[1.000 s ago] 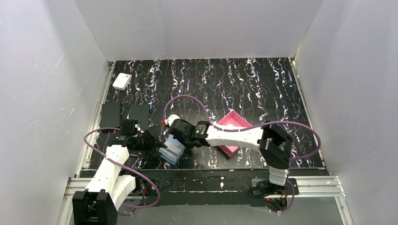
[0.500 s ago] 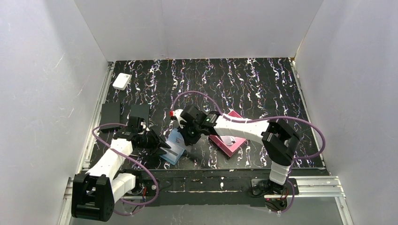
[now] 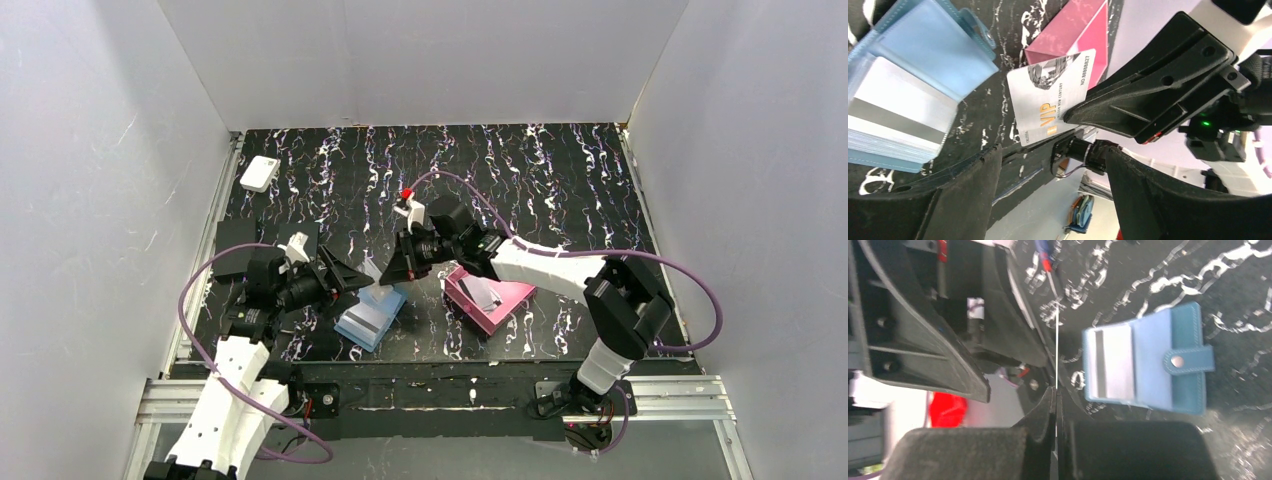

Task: Put the credit cards into the card holder
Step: Insert the credit card into the card holder.

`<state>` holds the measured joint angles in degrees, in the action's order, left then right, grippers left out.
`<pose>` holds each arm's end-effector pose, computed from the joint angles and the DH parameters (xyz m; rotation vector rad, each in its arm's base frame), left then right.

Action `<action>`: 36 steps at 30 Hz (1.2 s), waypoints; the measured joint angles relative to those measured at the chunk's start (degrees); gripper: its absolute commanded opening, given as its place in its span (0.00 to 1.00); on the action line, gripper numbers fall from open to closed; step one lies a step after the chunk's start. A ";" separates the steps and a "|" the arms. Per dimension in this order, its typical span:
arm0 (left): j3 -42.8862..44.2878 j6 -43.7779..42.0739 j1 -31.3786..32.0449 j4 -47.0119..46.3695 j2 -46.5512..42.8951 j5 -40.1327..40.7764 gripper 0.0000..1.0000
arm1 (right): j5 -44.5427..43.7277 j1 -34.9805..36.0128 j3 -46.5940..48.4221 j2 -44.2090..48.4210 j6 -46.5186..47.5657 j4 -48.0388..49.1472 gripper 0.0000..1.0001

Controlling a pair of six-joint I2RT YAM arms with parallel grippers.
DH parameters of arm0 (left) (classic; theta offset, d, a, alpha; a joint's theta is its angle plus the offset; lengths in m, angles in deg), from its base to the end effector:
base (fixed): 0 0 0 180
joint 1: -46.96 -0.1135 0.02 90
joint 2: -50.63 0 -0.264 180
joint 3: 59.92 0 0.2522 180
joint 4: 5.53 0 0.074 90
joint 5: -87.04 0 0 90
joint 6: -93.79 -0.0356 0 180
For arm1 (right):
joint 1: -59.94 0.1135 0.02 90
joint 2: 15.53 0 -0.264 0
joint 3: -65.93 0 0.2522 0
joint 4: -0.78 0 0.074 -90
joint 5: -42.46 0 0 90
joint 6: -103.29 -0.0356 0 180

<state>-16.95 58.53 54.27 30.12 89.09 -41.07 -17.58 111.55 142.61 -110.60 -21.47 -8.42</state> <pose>0.1480 -0.0411 0.2448 -0.5012 2.2261 -1.3142 0.2193 0.3054 0.2483 -0.7036 2.2137 1.3979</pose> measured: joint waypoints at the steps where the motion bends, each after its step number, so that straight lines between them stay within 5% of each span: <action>1: 0.04 0.92 0.00 -0.28 -0.70 -0.20 0.74 | 1.07 -0.28 -0.48 0.00 -2.21 2.58 0.01; 10: 5.44 4.90 0.00 0.48 -1.46 -0.02 0.74 | 5.38 -2.93 -5.20 2.29 -17.38 19.87 0.01; 20: 0.74 7.21 -0.02 1.09 -1.05 -0.07 0.67 | 5.22 -3.50 -4.66 2.86 -13.14 14.78 0.01; 24: -0.33 6.32 -0.02 2.43 0.09 0.57 0.51 | 4.52 -3.93 -3.04 1.68 -5.22 5.97 0.01; 26: -0.48 3.41 -0.02 4.17 4.79 1.90 0.39 | 4.83 -4.00 -0.57 -1.18 0.28 -0.52 0.01; 33: -2.51 -4.74 0.00 6.54 20.35 7.78 0.28 | 4.94 -4.00 -0.22 -5.09 11.34 -10.88 0.01; 36: -2.23 -6.10 0.00 7.39 26.45 9.11 0.34 | 4.52 -4.02 0.74 -6.67 14.21 -13.62 0.01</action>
<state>-19.18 52.43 54.27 37.51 115.54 -31.96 -13.06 107.53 143.35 -117.26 -7.26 -22.04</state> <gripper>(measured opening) 0.283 0.031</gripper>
